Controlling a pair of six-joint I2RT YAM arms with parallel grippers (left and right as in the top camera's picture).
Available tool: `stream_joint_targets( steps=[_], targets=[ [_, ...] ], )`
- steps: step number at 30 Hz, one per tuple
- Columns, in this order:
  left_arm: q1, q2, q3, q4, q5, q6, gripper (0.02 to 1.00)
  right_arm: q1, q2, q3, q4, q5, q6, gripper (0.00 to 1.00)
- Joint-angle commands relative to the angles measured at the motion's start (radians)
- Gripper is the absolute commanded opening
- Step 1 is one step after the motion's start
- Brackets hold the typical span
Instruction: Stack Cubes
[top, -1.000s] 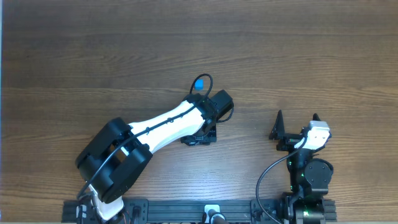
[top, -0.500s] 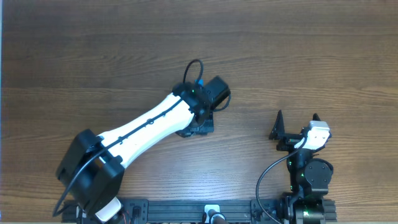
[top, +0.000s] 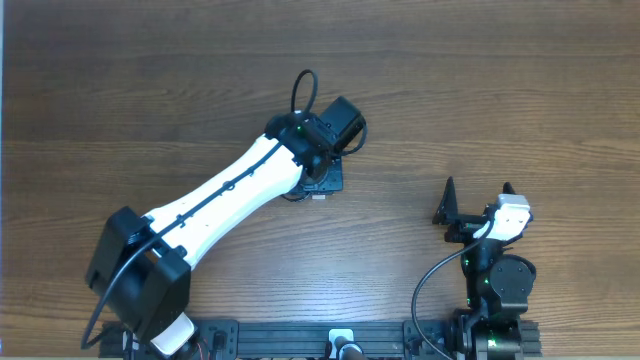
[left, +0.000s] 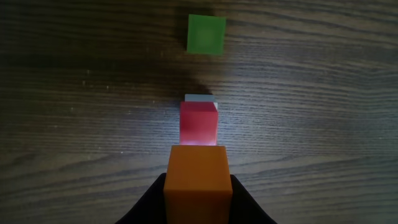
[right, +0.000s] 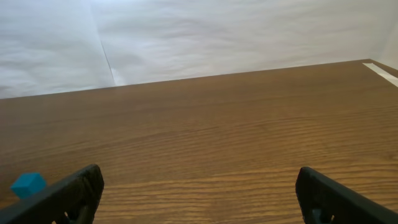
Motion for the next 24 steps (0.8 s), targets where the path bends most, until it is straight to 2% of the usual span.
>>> stream_joint_targets(
  steps=[1, 24],
  targets=[
    [0.007, 0.038, 0.014, 0.011, -0.015, 0.031, 0.036, -0.006, -0.008, -0.005, -0.002, 0.010, -0.008, 0.991],
    [0.018, 0.093, 0.016, 0.035, 0.003, 0.043, 0.038, -0.006, -0.008, -0.005, -0.002, 0.010, -0.008, 0.993]
  ],
)
